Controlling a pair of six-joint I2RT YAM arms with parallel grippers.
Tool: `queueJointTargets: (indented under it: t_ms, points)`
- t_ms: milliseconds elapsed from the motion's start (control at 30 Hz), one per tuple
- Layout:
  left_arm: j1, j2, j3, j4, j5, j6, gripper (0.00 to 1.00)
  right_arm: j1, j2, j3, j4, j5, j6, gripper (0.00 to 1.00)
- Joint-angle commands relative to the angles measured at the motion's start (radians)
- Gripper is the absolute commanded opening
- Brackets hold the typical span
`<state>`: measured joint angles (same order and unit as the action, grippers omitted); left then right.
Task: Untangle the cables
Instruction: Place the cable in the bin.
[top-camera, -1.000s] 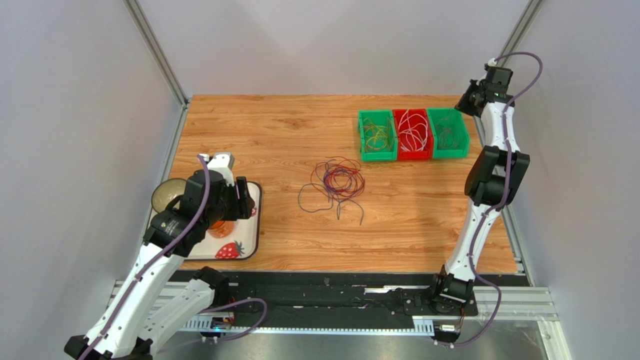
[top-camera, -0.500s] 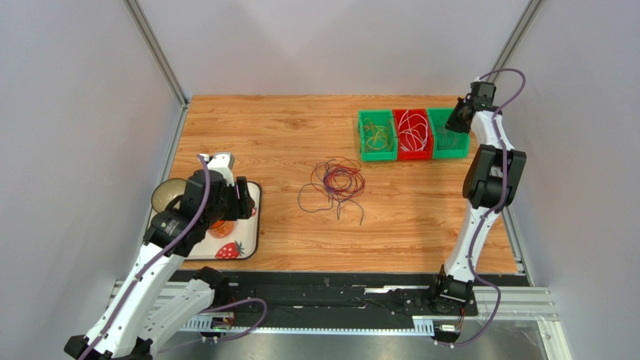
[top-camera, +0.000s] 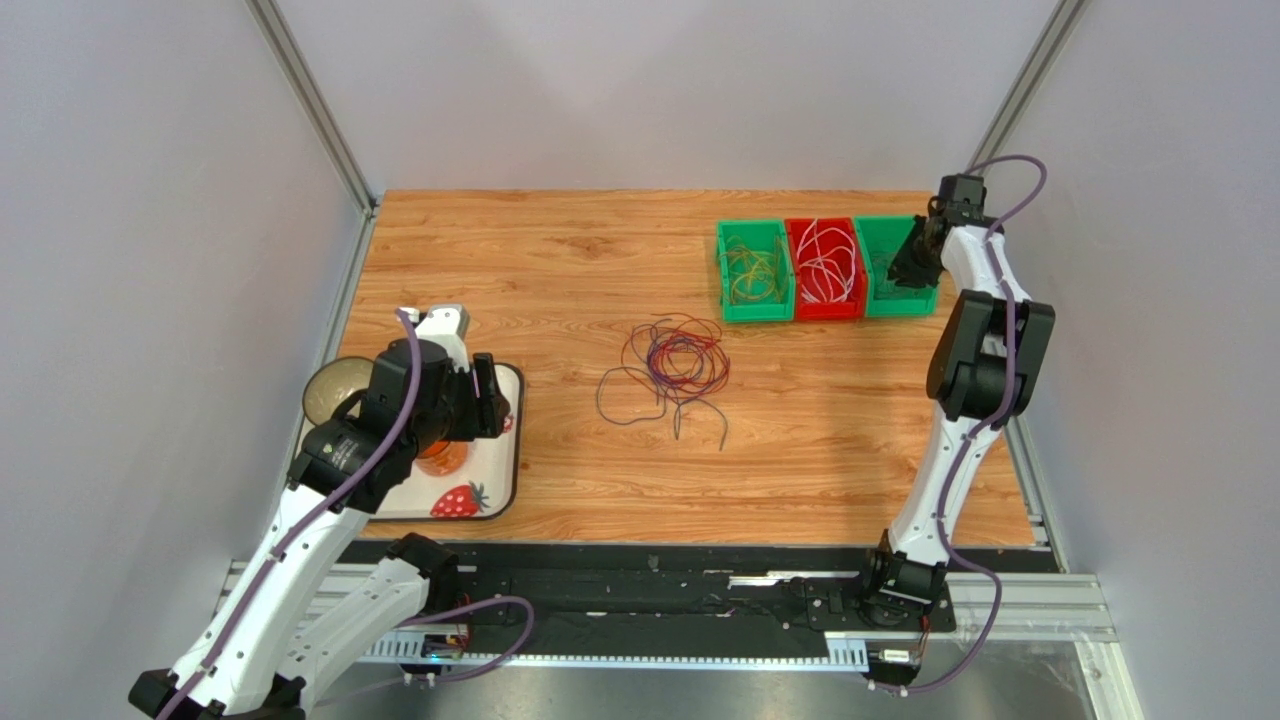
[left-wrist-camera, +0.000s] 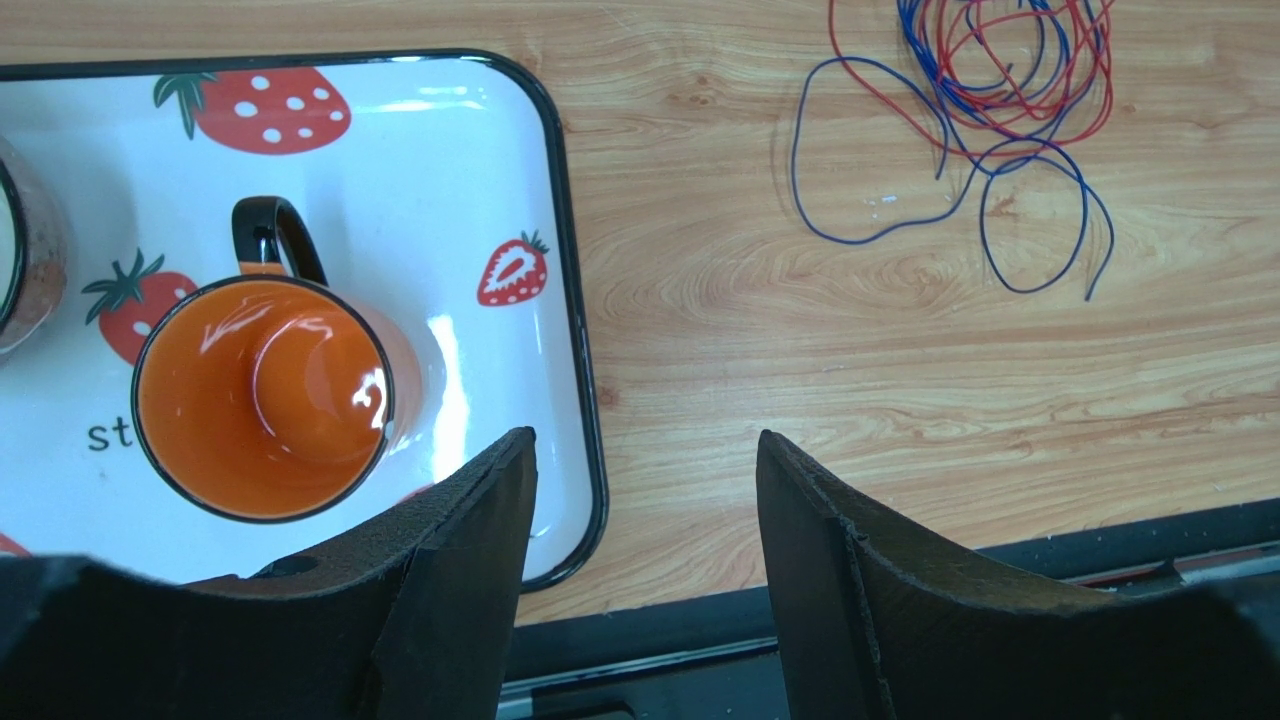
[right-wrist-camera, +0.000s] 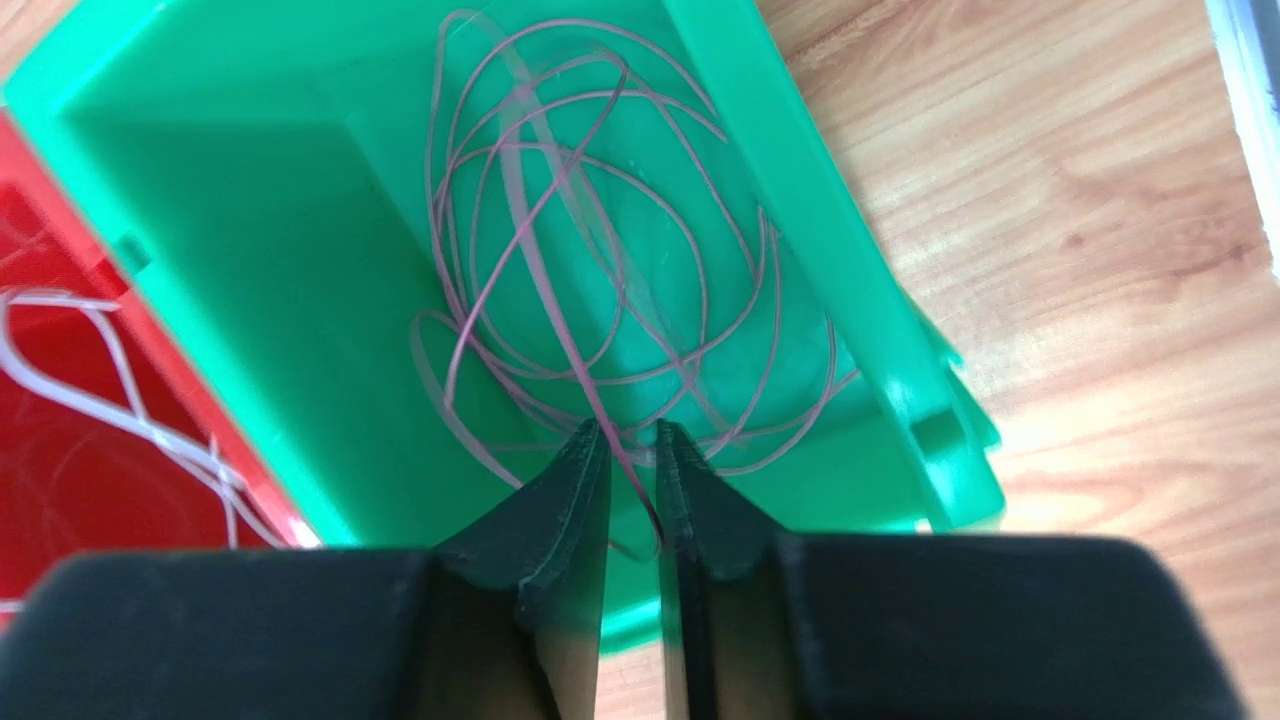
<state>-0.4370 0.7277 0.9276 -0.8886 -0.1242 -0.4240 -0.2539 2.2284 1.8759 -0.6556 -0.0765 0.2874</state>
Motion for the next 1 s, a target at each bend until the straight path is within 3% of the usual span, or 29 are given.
queueJointTargets:
  t_ms: [0, 133, 200, 467, 833, 967]
  points:
    - [0.004, -0.011, -0.006, 0.027, 0.006, 0.011, 0.64, -0.001, -0.125, 0.045, -0.030, -0.005, 0.012, 0.23]
    - [0.004, -0.013, -0.006, 0.027, 0.006, 0.011, 0.64, 0.002, -0.162, 0.103, -0.106, -0.008, 0.010, 0.31]
    - [0.004, -0.017, -0.006, 0.027, 0.006, 0.011, 0.64, 0.004, -0.177, 0.135, -0.137, 0.000, 0.007, 0.40]
    - [0.004, -0.022, -0.006, 0.025, 0.003, 0.010, 0.64, 0.005, -0.315, 0.152, -0.257, 0.044, 0.007, 0.47]
    - [0.004, 0.042, 0.005, 0.042, 0.055, -0.001, 0.64, 0.048, -0.660, -0.173, -0.150, -0.051, 0.091, 0.48]
    - [0.004, 0.099, -0.016, 0.111, 0.174, -0.048, 0.64, 0.107, -0.763, -0.297, -0.145, -0.048, 0.094, 0.47]
